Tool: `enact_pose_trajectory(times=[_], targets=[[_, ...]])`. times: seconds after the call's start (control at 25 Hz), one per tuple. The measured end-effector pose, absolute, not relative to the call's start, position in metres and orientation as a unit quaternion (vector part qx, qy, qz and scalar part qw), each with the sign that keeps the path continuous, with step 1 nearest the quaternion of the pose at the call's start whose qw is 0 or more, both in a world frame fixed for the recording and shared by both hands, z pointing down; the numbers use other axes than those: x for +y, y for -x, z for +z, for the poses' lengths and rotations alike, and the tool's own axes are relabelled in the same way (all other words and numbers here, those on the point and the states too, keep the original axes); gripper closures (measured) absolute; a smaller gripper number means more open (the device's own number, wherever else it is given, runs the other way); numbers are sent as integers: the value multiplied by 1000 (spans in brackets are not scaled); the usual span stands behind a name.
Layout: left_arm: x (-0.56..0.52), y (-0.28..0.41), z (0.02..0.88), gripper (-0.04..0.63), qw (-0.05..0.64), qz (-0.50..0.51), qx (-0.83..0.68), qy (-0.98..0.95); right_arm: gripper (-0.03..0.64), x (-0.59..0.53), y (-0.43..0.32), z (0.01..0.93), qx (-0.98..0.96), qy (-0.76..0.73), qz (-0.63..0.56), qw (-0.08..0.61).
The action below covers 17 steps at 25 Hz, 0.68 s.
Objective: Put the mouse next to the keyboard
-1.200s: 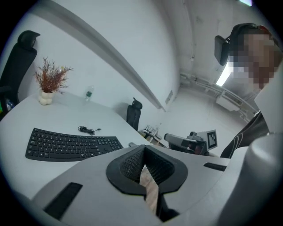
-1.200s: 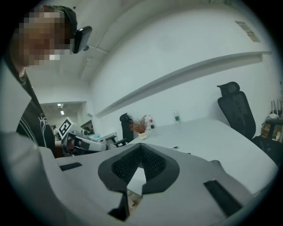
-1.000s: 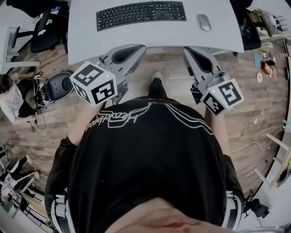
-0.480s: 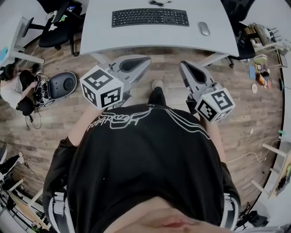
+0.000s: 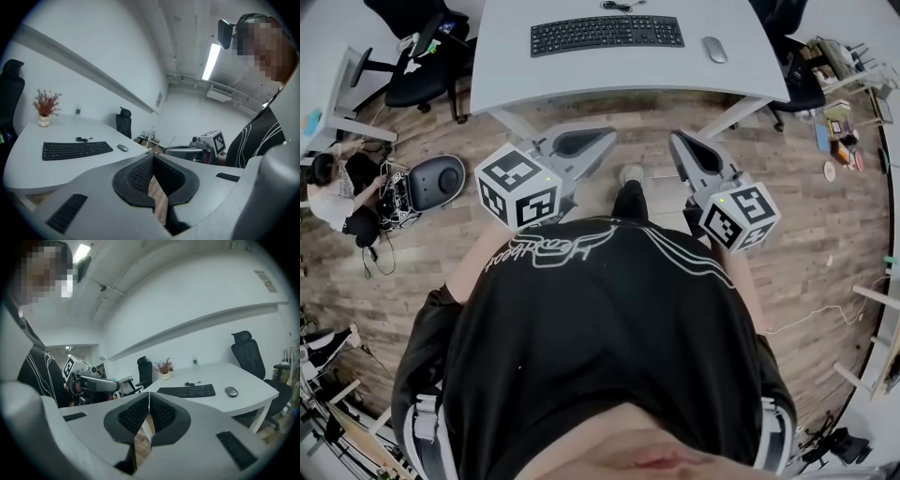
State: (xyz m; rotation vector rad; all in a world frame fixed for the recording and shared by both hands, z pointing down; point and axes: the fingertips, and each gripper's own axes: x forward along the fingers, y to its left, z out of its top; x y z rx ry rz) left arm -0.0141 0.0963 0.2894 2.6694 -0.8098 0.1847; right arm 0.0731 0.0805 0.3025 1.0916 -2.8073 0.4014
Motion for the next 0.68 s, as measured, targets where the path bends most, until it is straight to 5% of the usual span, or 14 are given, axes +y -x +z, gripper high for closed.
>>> enact_pose_trajectory(times=[0.68], targets=[[100, 20, 302, 589, 199, 57, -293, -933, 607, 81, -73, 316, -917, -366, 145, 67]])
